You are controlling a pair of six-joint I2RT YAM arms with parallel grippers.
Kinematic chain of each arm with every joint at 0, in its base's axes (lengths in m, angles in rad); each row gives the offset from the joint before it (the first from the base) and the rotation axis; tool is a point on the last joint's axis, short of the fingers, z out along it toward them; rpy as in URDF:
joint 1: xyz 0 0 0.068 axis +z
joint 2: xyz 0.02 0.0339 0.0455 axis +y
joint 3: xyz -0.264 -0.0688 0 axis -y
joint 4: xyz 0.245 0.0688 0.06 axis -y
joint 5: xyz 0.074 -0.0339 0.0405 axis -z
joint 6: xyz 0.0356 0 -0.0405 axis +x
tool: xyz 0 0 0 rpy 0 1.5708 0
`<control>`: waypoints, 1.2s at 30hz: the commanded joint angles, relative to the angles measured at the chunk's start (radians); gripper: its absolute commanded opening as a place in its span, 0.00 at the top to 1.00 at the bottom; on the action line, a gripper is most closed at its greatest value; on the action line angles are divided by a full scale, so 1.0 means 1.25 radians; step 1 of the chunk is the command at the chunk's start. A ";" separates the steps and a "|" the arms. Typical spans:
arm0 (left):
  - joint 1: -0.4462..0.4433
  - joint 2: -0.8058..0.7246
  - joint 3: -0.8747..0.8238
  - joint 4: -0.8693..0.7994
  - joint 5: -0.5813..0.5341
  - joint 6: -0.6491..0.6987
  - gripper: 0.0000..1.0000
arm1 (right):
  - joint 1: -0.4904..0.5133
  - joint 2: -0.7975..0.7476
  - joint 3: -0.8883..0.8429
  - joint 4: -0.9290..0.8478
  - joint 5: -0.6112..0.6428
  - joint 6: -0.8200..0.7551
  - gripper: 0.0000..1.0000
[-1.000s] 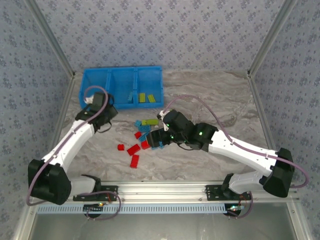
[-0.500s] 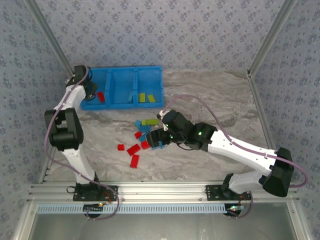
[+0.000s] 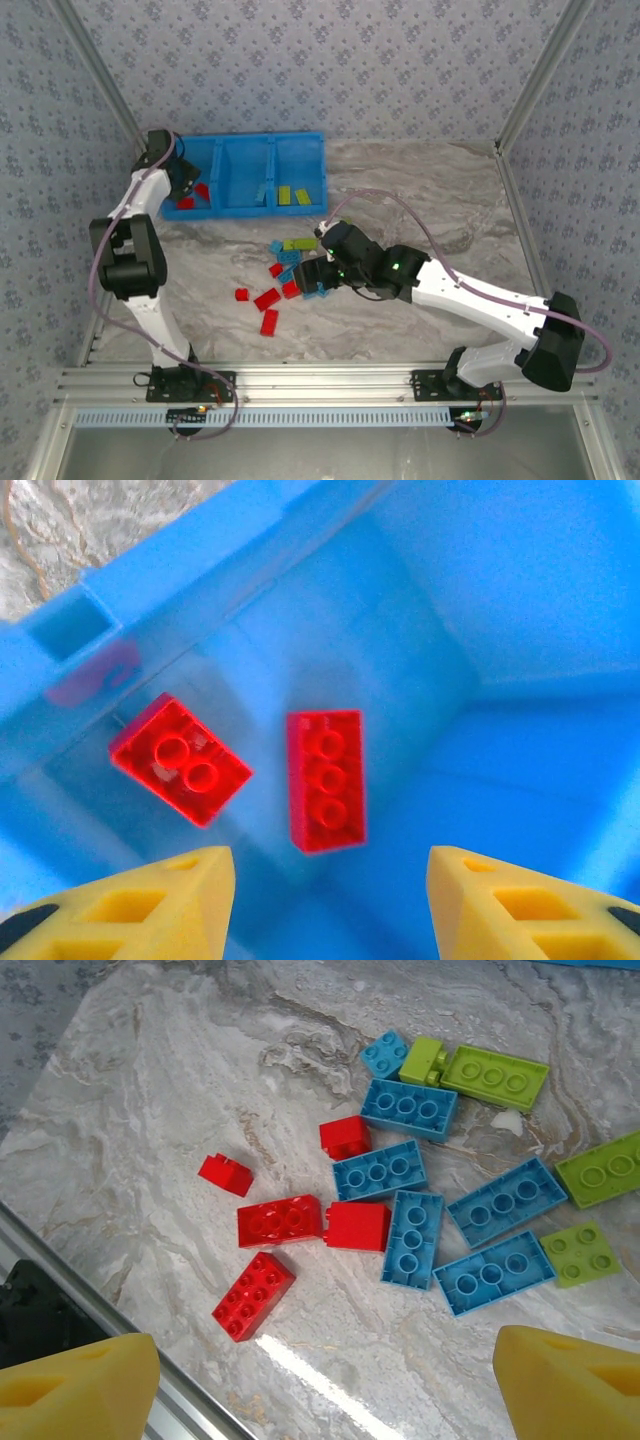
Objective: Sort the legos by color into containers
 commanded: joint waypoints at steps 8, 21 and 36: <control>-0.257 -0.568 -0.276 0.016 -0.093 0.180 0.47 | -0.088 0.051 -0.025 -0.010 0.097 0.081 0.09; -0.627 -0.779 -0.407 -0.236 0.088 0.556 0.25 | -0.303 0.393 0.100 0.106 0.164 0.011 0.16; -0.717 -0.884 -0.482 -0.320 -0.009 0.584 0.01 | -0.354 0.605 0.261 0.075 0.102 -0.032 0.69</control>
